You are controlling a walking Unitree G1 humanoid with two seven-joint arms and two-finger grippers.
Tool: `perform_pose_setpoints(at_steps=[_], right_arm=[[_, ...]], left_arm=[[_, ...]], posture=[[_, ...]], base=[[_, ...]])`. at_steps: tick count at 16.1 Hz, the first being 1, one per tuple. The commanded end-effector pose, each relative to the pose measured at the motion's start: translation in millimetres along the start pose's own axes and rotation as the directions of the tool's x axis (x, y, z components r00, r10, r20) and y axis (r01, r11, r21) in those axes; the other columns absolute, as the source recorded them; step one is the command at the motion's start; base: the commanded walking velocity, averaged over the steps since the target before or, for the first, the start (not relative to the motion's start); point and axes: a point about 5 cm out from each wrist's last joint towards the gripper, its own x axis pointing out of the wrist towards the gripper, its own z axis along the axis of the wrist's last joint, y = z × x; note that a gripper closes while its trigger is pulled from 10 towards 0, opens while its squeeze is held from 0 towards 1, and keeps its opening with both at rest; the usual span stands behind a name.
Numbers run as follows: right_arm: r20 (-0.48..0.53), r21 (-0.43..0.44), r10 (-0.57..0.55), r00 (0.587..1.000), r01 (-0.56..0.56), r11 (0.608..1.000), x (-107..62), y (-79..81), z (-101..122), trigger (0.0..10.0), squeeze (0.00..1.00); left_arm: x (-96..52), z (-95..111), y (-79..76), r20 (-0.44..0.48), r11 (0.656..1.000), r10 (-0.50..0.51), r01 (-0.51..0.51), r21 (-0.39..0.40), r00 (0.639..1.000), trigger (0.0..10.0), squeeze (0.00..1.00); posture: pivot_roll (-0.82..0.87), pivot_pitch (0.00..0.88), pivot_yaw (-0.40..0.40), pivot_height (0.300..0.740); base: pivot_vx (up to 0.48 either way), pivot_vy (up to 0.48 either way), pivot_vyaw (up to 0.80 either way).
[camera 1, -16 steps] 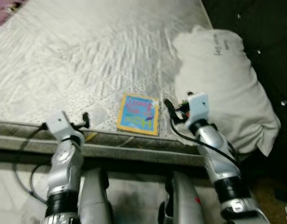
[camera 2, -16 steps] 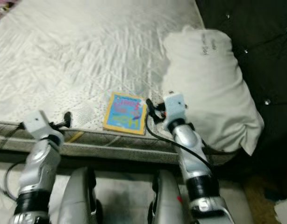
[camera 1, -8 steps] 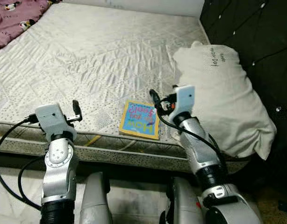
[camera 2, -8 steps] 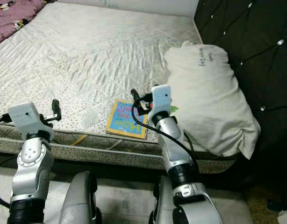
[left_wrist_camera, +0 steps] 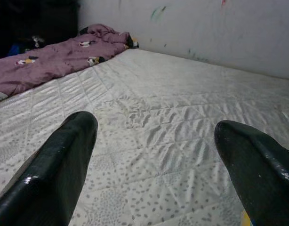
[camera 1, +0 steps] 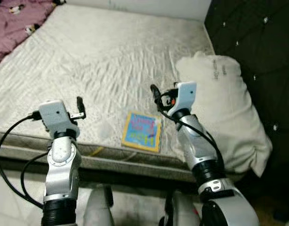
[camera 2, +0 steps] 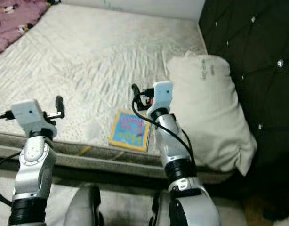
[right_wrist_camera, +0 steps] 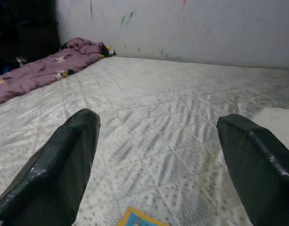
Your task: Clean up the room
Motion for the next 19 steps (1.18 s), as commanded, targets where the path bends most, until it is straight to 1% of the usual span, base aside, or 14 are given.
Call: perform_pose_setpoints(at_steps=[1, 2, 4, 5, 6, 7, 10, 11, 13, 14, 15, 16, 19], right_arm=[[0.012, 0.013, -0.030, 0.999, 0.030, 0.999, -1.5, -3.5, 0.0, 10.0, 0.00], [0.013, 0.017, -0.037, 0.999, 0.037, 0.999, -2.2, -3.5, -0.3, 10.0, 0.00], [-0.002, 0.029, -0.065, 0.998, 0.065, 0.997, -5.4, -5.6, -4.2, 10.0, 0.00], [-0.023, 0.042, -0.088, 0.996, 0.089, 0.995, -7.2, -9.0, -8.0, 10.0, 0.00], [-0.027, 0.048, -0.092, 0.995, 0.094, 0.994, -7.6, -9.8, -8.3, 10.0, 0.00], [-0.034, 0.053, -0.096, 0.995, 0.097, 0.994, -7.6, -11.5, -8.5, 10.0, 0.00], [-0.036, 0.034, -0.075, 0.996, 0.077, 0.996, -7.5, -11.1, -7.8, 10.0, 0.00], [-0.037, 0.029, -0.075, 0.997, 0.076, 0.997, -7.3, -11.0, -7.7, 10.0, 0.00], [-0.024, 0.033, -0.037, 0.999, 0.038, 0.999, -6.1, -8.2, -4.7, 10.0, 0.00], [-0.030, 0.029, -0.034, 0.999, 0.035, 0.999, -5.9, -7.7, -5.2, 10.0, 0.00], [-0.052, 0.032, -0.033, 0.998, 0.035, 0.999, -5.6, -7.6, -7.9, 10.0, 0.00], [-0.056, 0.032, -0.030, 0.998, 0.032, 0.999, -4.5, -7.9, -8.6, 10.0, 0.00], [-0.048, 0.022, -0.024, 0.999, 0.025, 0.999, -3.8, -9.1, -7.3, 10.0, 0.00]], left_arm=[[1.8, 0.9, -5.7, 0.000, 1.000, -0.018, 0.018, 0.001, 1.000, 10.0, 0.00], [3.3, 1.7, -9.8, -0.003, 0.999, -0.035, 0.035, 0.023, 0.999, 10.0, 0.00], [1.4, 6.7, -16.7, 0.023, 0.995, -0.096, 0.095, 0.031, 0.995, 10.0, 0.00], [2.1, 5.3, -17.5, 0.010, 0.994, -0.110, 0.110, 0.008, 0.994, 10.0, 0.00], [2.3, 4.2, -17.1, 0.002, 0.994, -0.107, 0.107, 0.000, 0.994, 10.0, 0.00], [3.0, 2.9, -19.5, -0.007, 0.993, -0.118, 0.118, -0.027, 0.993, 10.0, 0.00], [1.8, 3.4, -28.5, 0.002, 0.989, -0.145, 0.145, -0.025, 0.989, 10.0, 0.00], [1.4, 2.6, -29.3, -0.003, 0.988, -0.150, 0.150, -0.043, 0.989, 10.0, 0.00], [2.7, 0.5, -30.6, -0.019, 0.984, -0.158, 0.156, -0.083, 0.987, 10.0, 0.00], [3.4, 0.2, -32.1, -0.018, 0.983, -0.167, 0.165, -0.086, 0.986, 10.0, 0.00], [4.4, 0.2, -33.8, -0.014, 0.981, -0.178, 0.177, -0.085, 0.984, 10.0, 0.00], [5.6, 0.9, -37.7, -0.009, 0.976, -0.198, 0.196, -0.089, 0.980, 10.0, 0.00], [6.9, 0.6, -41.2, -0.007, 0.974, -0.204, 0.202, -0.099, 0.979, 10.0, 0.00]], posture=[[0.07, 0.000, -0.026, 0.725], [0.07, 0.000, -0.021, 0.734], [0.07, 0.000, -0.020, 0.740], [0.07, 0.000, -0.024, 0.740], [0.07, 0.000, -0.025, 0.740], [0.06, 0.000, -0.035, 0.740], [0.06, 0.000, -0.051, 0.740], [0.06, 0.000, -0.053, 0.740], [0.06, 0.000, -0.058, 0.740], [0.06, 0.000, -0.059, 0.740], [0.05, 0.000, -0.061, 0.740], [0.05, 0.000, -0.062, 0.740], [0.05, 0.000, -0.062, 0.740]], base=[[0.000, 0.000, 0.00], [0.000, 0.000, 0.00], [0.000, 0.000, 0.00], [0.000, 0.000, 0.00], [0.000, 0.000, 0.00], [0.000, 0.000, 0.00], [0.000, 0.000, 0.00], [0.000, 0.000, 0.00], [0.000, 0.000, 0.00], [0.000, 0.000, -0.80], [0.000, 0.409, -0.80], [0.000, 0.480, -0.80], [0.000, 0.480, -0.80]])
